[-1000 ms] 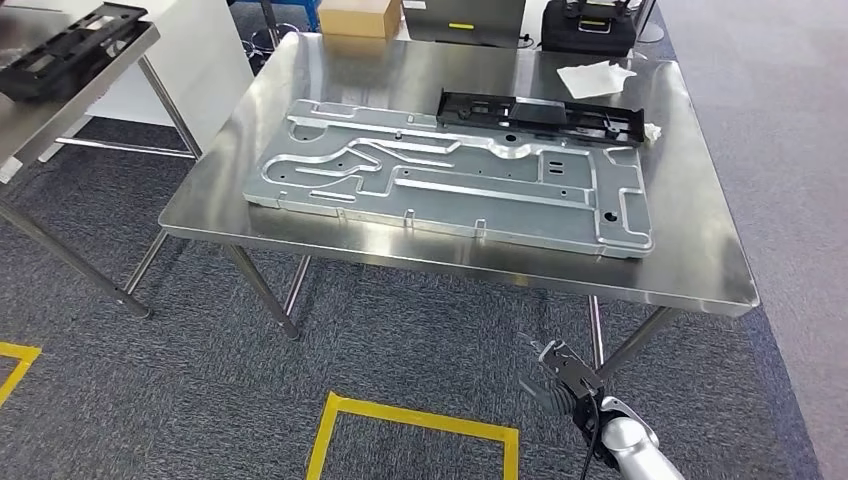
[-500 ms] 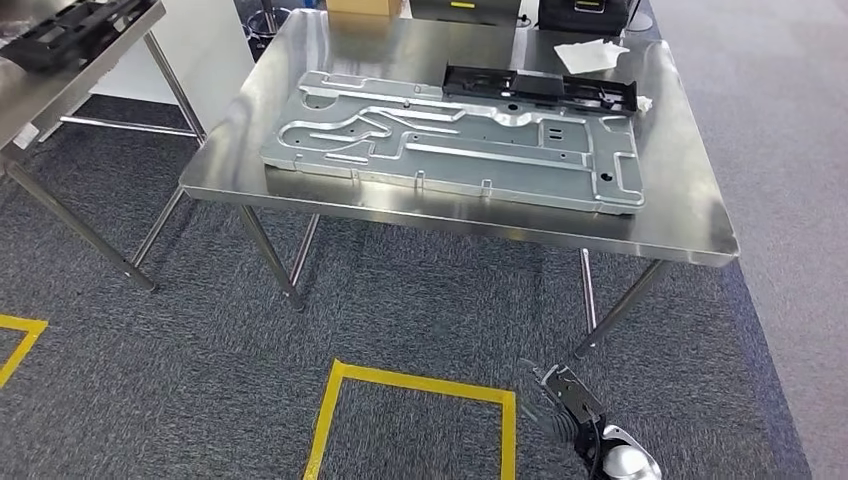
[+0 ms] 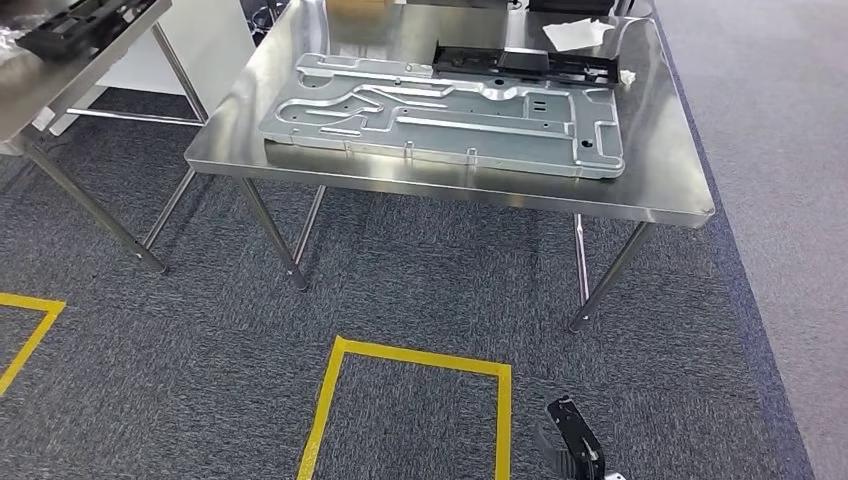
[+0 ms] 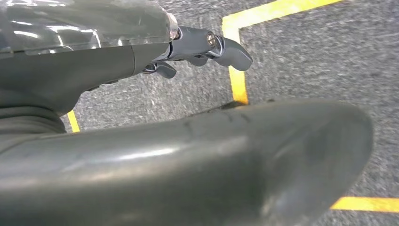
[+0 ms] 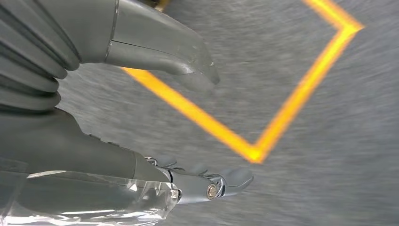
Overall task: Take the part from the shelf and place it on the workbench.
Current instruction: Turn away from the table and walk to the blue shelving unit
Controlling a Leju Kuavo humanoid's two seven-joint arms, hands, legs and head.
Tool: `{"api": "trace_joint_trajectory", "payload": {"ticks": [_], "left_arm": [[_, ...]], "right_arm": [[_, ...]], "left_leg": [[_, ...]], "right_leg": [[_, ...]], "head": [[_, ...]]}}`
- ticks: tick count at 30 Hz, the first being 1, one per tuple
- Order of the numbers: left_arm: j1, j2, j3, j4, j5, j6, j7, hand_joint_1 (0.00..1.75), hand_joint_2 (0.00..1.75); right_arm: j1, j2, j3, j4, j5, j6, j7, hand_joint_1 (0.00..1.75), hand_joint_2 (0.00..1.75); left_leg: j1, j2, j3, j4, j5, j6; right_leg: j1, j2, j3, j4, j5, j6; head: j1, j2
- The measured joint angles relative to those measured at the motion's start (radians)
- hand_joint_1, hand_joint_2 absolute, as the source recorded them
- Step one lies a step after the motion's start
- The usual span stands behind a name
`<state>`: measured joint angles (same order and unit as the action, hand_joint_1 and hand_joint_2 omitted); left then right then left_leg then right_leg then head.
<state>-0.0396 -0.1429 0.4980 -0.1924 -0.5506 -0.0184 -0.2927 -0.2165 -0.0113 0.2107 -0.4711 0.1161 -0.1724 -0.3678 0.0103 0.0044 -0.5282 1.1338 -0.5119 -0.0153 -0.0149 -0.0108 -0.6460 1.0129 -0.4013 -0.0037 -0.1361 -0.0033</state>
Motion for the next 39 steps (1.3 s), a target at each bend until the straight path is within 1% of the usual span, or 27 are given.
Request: {"api": "trace_joint_trajectory", "payload": {"ticks": [2,3,5,6,7,9,10,11,12,13,15,17,18,19,21,23,25,26,27,28,30,32,33,34,36,37,39], "left_arm": [[-0.004,0.0,-0.003,0.0,-0.004,0.002,0.003,0.0,0.0],[-0.004,0.0,-0.003,0.0,-0.005,0.003,0.004,0.0,0.0],[-0.002,0.0,-0.004,0.001,-0.005,0.005,0.006,0.0,0.0],[-0.002,0.0,-0.004,0.001,-0.005,0.007,0.006,0.0,0.0],[-0.001,0.0,-0.004,0.002,-0.004,0.008,0.006,0.0,0.0],[0.002,0.0,-0.004,0.002,-0.004,0.011,0.004,0.0,0.0],[0.004,0.0,-0.004,0.002,-0.004,0.012,0.003,0.0,0.0],[0.006,0.0,-0.004,0.002,-0.004,0.012,0.002,0.0,0.0],[0.007,-0.001,-0.004,0.003,-0.005,0.013,0.0,0.0,0.0],[0.007,-0.001,-0.004,0.003,-0.006,0.013,-0.001,0.0,0.0],[0.006,-0.003,-0.005,0.003,-0.009,0.014,-0.005,0.0,0.0],[0.006,-0.006,-0.005,0.003,-0.013,0.014,-0.009,0.0,0.0],[0.006,-0.007,-0.006,0.003,-0.015,0.014,-0.01,0.0,0.0],[0.006,-0.008,-0.006,0.003,-0.017,0.015,-0.011,0.0,0.0],[0.007,-0.009,-0.006,0.003,-0.021,0.015,-0.012,0.0,0.0],[0.009,-0.009,-0.008,0.004,-0.028,0.015,-0.011,0.0,0.0],[0.011,-0.009,-0.012,0.004,-0.036,0.015,-0.008,0.0,0.0],[0.011,-0.009,-0.014,0.004,-0.041,0.016,-0.007,0.0,0.0],[0.01,-0.009,-0.017,0.004,-0.044,0.018,-0.005,0.0,0.0],[0.01,-0.009,-0.02,0.004,-0.046,0.021,-0.004,0.0,0.0],[0.008,-0.009,-0.025,0.004,-0.048,0.031,-0.003,0.0,0.0],[0.004,-0.009,-0.027,0.004,-0.048,0.043,-0.001,0.0,0.0],[0.002,-0.01,-0.027,0.004,-0.049,0.049,0.0,0.0,0.0],[0.001,-0.01,-0.027,0.004,-0.049,0.055,0.002,0.0,0.0],[0.001,-0.012,-0.027,0.004,-0.049,0.069,0.006,0.0,0.0],[0.001,-0.013,-0.027,0.004,-0.049,0.076,0.008,0.0,0.0],[0.001,-0.016,-0.027,0.004,-0.047,0.09,0.015,0.0,0.0]], "right_arm": [[0.005,0.007,-0.022,0.048,-0.013,-0.018,0.008,0.0,0.0],[0.008,0.009,-0.032,0.068,-0.018,-0.023,0.008,0.0,0.0],[0.017,0.011,-0.05,0.103,-0.026,-0.026,0.007,0.0,0.0],[0.022,0.011,-0.057,0.118,-0.028,-0.026,0.006,0.0,0.0],[0.028,0.012,-0.064,0.131,-0.028,-0.025,0.005,0.0,0.0],[0.037,0.013,-0.074,0.152,-0.028,-0.024,0.004,0.0,0.0],[0.04,0.014,-0.079,0.16,-0.029,-0.024,0.004,0.0,0.0],[0.042,0.014,-0.084,0.168,-0.03,-0.024,0.004,0.0,0.0],[0.045,0.014,-0.089,0.174,-0.034,-0.023,0.006,0.0,0.0],[0.047,0.014,-0.095,0.18,-0.039,-0.022,0.008,0.0,0.0],[0.049,0.015,-0.11,0.189,-0.055,-0.016,0.014,0.0,0.0],[0.051,0.015,-0.128,0.195,-0.071,-0.009,0.017,0.0,0.0],[0.053,0.015,-0.138,0.199,-0.079,-0.008,0.019,0.0,0.0],[0.057,0.015,-0.148,0.204,-0.087,-0.007,0.022,0.0,0.0],[0.066,0.016,-0.169,0.214,-0.1,-0.007,0.029,0.0,0.0],[0.075,0.017,-0.187,0.222,-0.109,-0.006,0.036,0.0,0.0],[0.083,0.017,-0.202,0.227,-0.115,-0.002,0.041,0.0,0.0],[0.086,0.017,-0.208,0.23,-0.117,0.0,0.044,0.0,0.0],[0.087,0.017,-0.213,0.232,-0.117,0.003,0.047,0.0,0.0],[0.088,0.018,-0.217,0.234,-0.115,0.006,0.049,0.0,0.0],[0.088,0.018,-0.223,0.236,-0.11,0.011,0.049,0.0,0.0],[0.087,0.02,-0.225,0.236,-0.101,0.017,0.043,0.0,0.0],[0.086,0.021,-0.225,0.236,-0.096,0.02,0.039,0.0,0.0],[0.085,0.022,-0.225,0.236,-0.09,0.024,0.035,0.0,0.0],[0.084,0.023,-0.225,0.236,-0.076,0.031,0.026,0.0,0.0],[0.084,0.024,-0.225,0.236,-0.069,0.034,0.023,0.0,0.0],[0.084,0.026,-0.225,0.237,-0.057,0.041,0.018,0.0,0.0]], "left_leg": [[-0.005,-0.005,0.077,-0.121,-0.031,0.013],[-0.008,-0.006,0.09,-0.149,-0.041,0.02],[-0.009,-0.003,0.078,-0.159,-0.025,0.037],[-0.008,-0.001,0.068,-0.161,-0.012,0.046],[-0.006,0.002,0.055,-0.164,0.003,0.054],[-0.01,0.005,0.026,-0.164,0.028,0.064],[-0.013,0.006,0.01,-0.162,0.04,0.065],[-0.015,0.007,-0.006,-0.159,0.051,0.065],[-0.016,0.007,-0.023,-0.155,0.061,0.064],[-0.017,0.007,-0.041,-0.149,0.07,0.062],[-0.019,0.007,-0.071,-0.135,0.085,0.057],[-0.021,0.008,-0.087,-0.124,0.098,0.049],[-0.021,0.009,-0.09,-0.122,0.106,0.043],[-0.02,0.01,-0.092,-0.123,0.114,0.037],[-0.017,0.006,-0.1,-0.111,0.1,0.025],[-0.013,0.002,-0.123,-0.042,0.017,0.014],[-0.008,0.002,-0.148,0.081,-0.075,0.005],[-0.006,0.002,-0.152,0.132,-0.09,0.001],[-0.004,0.002,-0.143,0.158,-0.079,-0.001],[-0.002,0.002,-0.118,0.15,-0.049,-0.002],[0.001,0.002,-0.023,0.043,-0.002,0.001],[-0.002,0.002,0.079,-0.104,-0.023,0.012],[-0.005,0.002,0.106,-0.15,-0.04,0.018],[-0.008,0.002,0.115,-0.173,-0.048,0.025],[-0.008,0.004,0.108,-0.177,-0.035,0.04],[-0.008,0.006,0.102,-0.179,-0.026,0.048],[-0.01,0.009,0.085,-0.178,-0.011,0.059]], "right_leg": [[0.001,0.0,-0.009,0.002,0.017,0.012],[0.001,0.0,-0.009,0.0,0.027,0.019],[-0.001,0.001,-0.013,-0.004,0.037,0.032],[-0.003,0.003,-0.019,0.006,0.018,0.038],[-0.004,0.005,-0.031,0.035,-0.023,0.042],[-0.006,0.007,-0.059,0.149,-0.136,0.047],[-0.006,0.007,-0.068,0.215,-0.173,0.049],[-0.006,0.007,-0.069,0.264,-0.181,0.051],[-0.006,0.007,-0.057,0.285,-0.165,0.05],[-0.006,0.007,-0.026,0.268,-0.137,0.048],[-0.001,0.007,0.084,0.144,-0.107,0.038],[0.005,0.007,0.182,0.005,-0.132,0.025],[0.009,0.007,0.204,-0.031,-0.144,0.019],[0.009,0.007,0.205,-0.045,-0.144,0.013],[0.007,0.002,0.192,-0.047,-0.124,-0.002],[0.003,-0.003,0.168,-0.049,-0.101,-0.016],[0.003,-0.003,0.136,-0.045,-0.078,-0.019],[0.003,-0.003,0.117,-0.042,-0.066,-0.018],[0.003,-0.003,0.098,-0.039,-0.055,-0.015],[0.003,-0.002,0.079,-0.034,-0.046,-0.012],[0.002,-0.002,0.047,-0.022,-0.03,-0.004],[0.004,-0.002,0.03,-0.01,-0.017,0.007],[0.005,-0.002,0.027,-0.007,-0.01,0.013],[0.004,-0.003,0.025,-0.007,-0.002,0.021],[0.0,-0.002,0.02,-0.001,0.0,0.034],[-0.003,-0.001,0.01,0.023,-0.02,0.039],[-0.006,0.002,-0.034,0.134,-0.098,0.046]], "head": [[0.0,0.0],[0.0,0.0],[0.0,0.0],[0.0,0.0],[0.0,0.0],[0.001,0.0],[0.001,0.0],[0.001,0.0],[0.001,0.0],[0.001,0.0],[0.001,0.0],[0.001,0.0],[0.001,0.0],[0.001,0.0],[0.001,0.0],[0.001,0.0],[0.001,0.0],[0.001,0.0],[0.001,0.0],[0.001,0.0],[0.001,0.0],[0.001,0.0],[0.001,0.0],[0.001,0.0],[0.001,0.0],[0.001,0.0],[0.001,0.0]]}}
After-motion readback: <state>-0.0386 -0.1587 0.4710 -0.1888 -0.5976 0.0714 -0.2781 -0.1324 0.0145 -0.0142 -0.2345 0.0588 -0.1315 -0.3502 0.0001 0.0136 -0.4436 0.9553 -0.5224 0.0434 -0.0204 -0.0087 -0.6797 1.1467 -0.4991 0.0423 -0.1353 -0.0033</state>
